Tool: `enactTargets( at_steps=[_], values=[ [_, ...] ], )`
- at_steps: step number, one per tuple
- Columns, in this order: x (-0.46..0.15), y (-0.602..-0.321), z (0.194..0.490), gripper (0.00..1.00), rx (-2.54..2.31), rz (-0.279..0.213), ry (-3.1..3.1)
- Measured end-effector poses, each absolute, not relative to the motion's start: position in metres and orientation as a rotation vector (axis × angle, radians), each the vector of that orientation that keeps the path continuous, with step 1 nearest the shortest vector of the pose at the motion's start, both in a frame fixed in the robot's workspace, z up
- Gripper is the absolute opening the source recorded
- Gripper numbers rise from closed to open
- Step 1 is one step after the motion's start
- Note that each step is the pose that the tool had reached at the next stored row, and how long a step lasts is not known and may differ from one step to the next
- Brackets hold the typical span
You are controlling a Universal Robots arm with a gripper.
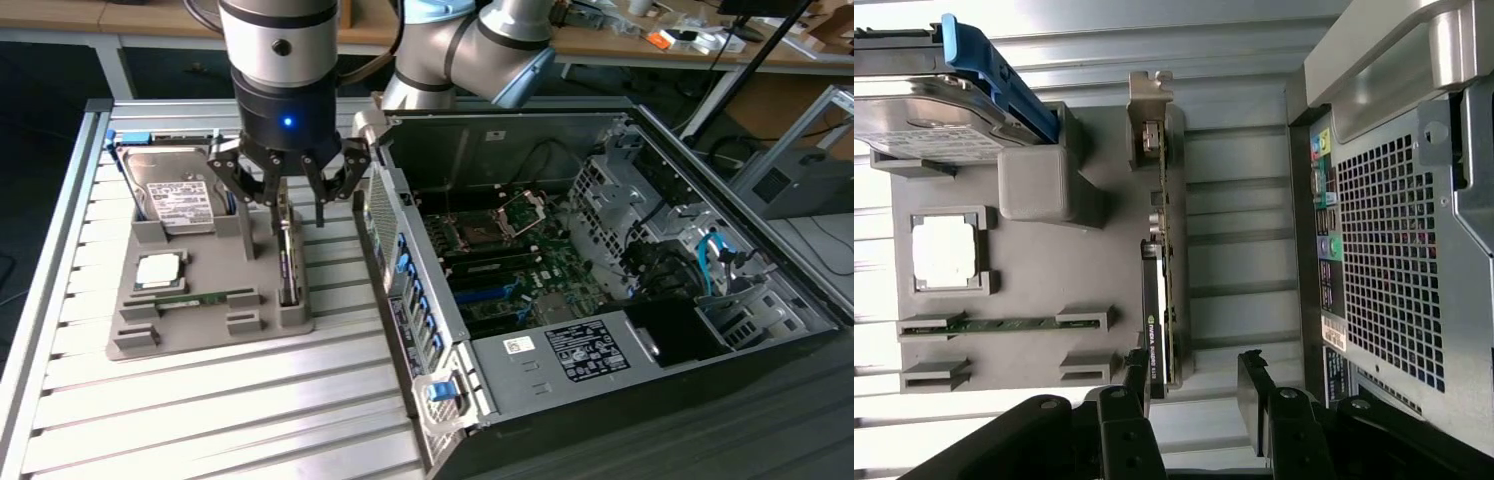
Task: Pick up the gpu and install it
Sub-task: 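Pick up the gpu and move the gpu toward the slot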
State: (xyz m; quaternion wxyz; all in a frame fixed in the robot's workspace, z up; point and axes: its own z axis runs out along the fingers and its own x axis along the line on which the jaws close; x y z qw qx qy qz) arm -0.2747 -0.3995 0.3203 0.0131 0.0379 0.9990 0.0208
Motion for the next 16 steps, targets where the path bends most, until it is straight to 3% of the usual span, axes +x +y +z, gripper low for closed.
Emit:
enactTargets(
  at_steps=[16],
  values=[
    [-0.2747, -0.3995, 0.3138, 0.48, 0.118, 0.064, 3.113]
  ],
)
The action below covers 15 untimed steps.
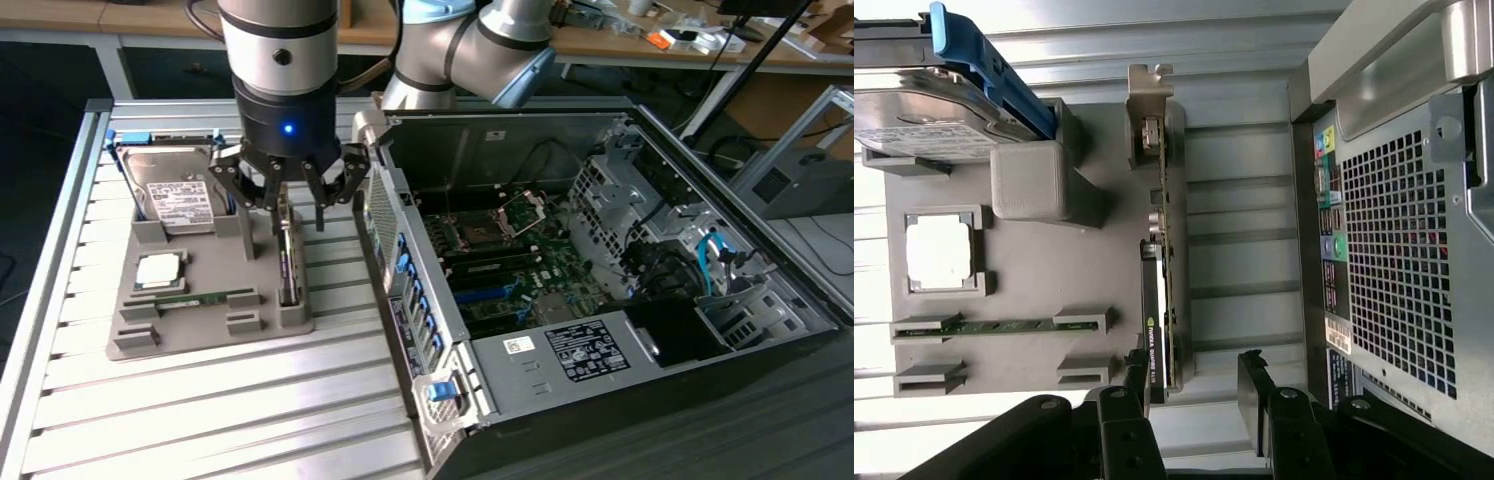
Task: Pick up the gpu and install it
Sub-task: 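Pick up the gpu and move the gpu toward the slot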
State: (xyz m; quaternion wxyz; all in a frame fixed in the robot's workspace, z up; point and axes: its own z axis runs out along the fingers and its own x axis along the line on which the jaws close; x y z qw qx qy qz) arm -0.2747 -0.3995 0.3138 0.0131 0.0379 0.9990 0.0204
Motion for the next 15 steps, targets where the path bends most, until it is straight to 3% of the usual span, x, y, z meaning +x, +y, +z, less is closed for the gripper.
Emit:
enactTargets(
  at_steps=[15],
  values=[
    [-0.2747, -0.3995, 0.3065, 0.48, 0.118, 0.062, 3.112]
  ],
)
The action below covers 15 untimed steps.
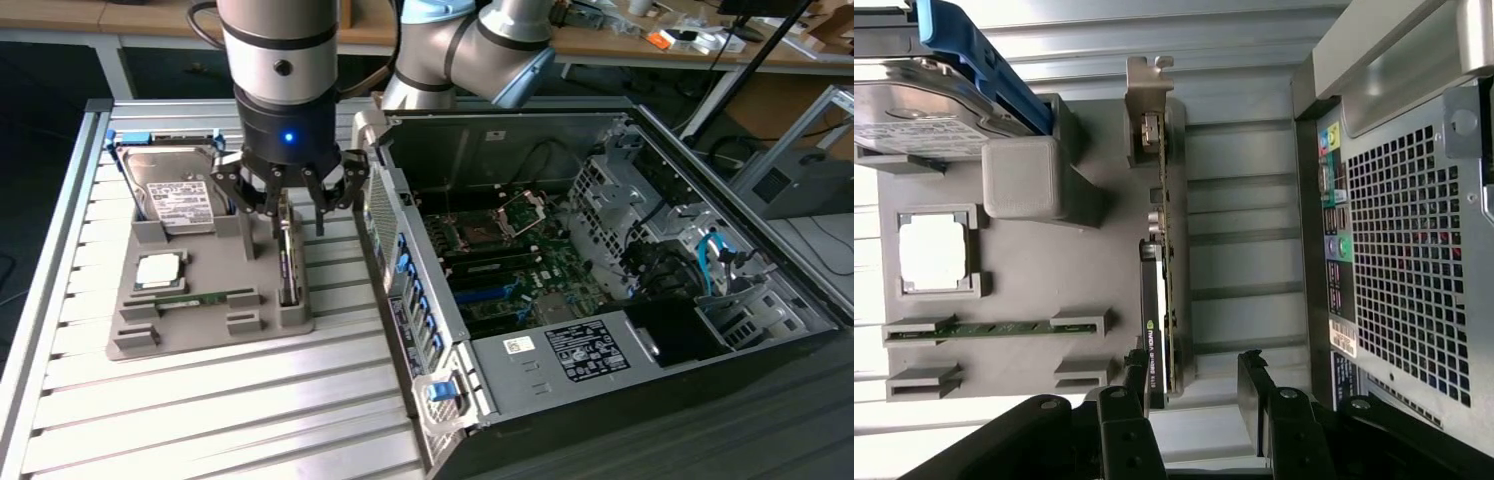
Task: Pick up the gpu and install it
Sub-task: 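Pick up the gpu and move the gpu toward the slot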
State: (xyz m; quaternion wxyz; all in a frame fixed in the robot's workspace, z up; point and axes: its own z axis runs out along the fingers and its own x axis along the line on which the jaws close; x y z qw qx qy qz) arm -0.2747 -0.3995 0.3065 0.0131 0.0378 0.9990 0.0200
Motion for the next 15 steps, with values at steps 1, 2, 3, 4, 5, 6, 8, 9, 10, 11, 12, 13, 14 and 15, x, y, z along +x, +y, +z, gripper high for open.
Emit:
enactTargets(
  at_steps=[1, 2, 3, 4, 5, 6, 8, 9, 10, 11, 12, 13, 14, 15],
  values=[
    [-0.2747, -0.3995, 0.3061, 0.48, 0.118, 0.062, 3.113],
    [-0.2747, -0.3995, 0.3056, 0.48, 0.118, 0.062, 3.113],
    [-0.2747, -0.3995, 0.3053, 0.48, 0.118, 0.062, 3.113],
    [-0.2747, -0.3995, 0.305, 0.48, 0.118, 0.062, 3.113],
    [-0.2747, -0.3995, 0.3047, 0.48, 0.118, 0.062, 3.113],
    [-0.2747, -0.3995, 0.3045, 0.48, 0.118, 0.062, 3.113],
    [-0.2747, -0.3992, 0.3041, 0.48, 0.118, 0.061, 3.112],
    [-0.2747, -0.3989, 0.3039, 0.48, 0.118, 0.061, 3.112],
    [-0.2745, -0.3978, 0.3037, 0.48, 0.118, 0.06, 3.112],
    [-0.2743, -0.3967, 0.3036, 0.48, 0.118, 0.058, 3.112],
    [-0.2743, -0.3958, 0.3035, 0.48, 0.118, 0.057, 3.112],
    [-0.2742, -0.3952, 0.3033, 0.48, 0.118, 0.057, 3.112],
    [-0.2741, -0.3945, 0.3032, 0.48, 0.118, 0.056, 3.112],
    [-0.274, -0.3939, 0.303, 0.48, 0.118, 0.056, 3.112]
  ],
)
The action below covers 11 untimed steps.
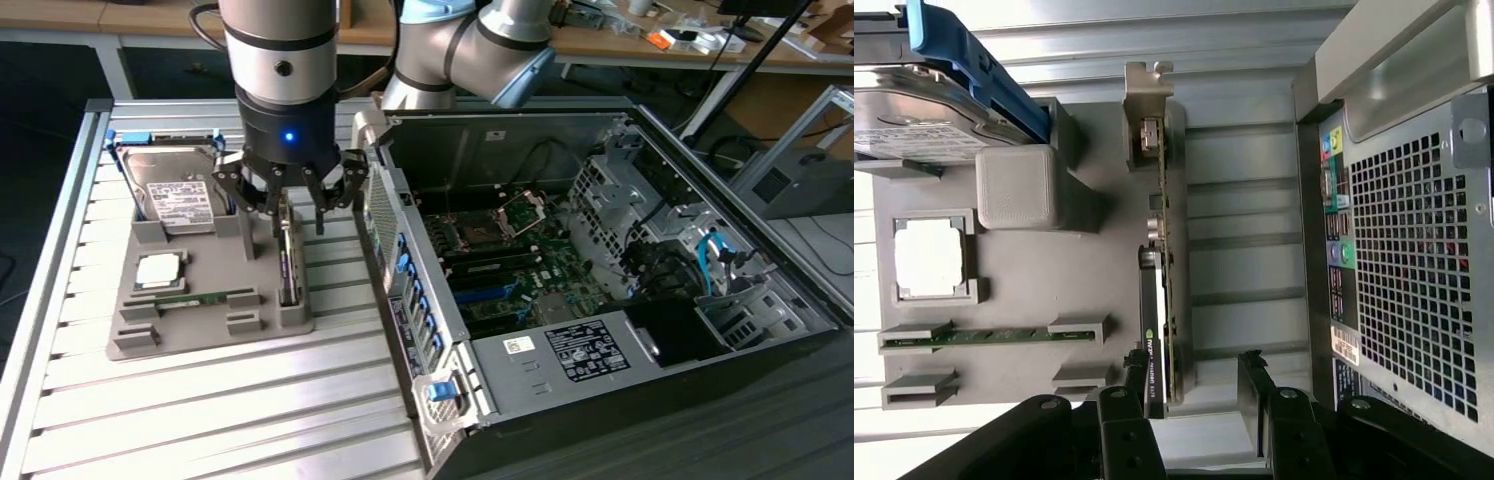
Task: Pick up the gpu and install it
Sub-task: 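Pick up the gpu and move the gpu toward the slot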
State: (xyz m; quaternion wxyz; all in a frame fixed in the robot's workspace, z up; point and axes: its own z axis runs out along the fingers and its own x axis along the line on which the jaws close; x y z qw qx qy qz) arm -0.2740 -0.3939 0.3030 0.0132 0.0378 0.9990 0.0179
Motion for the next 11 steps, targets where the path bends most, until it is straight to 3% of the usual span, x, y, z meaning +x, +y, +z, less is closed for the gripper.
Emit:
enactTargets(
  at_steps=[11],
  values=[
    [-0.2739, -0.3914, 0.3, 0.48, 0.118, 0.053, 3.112]
  ],
)
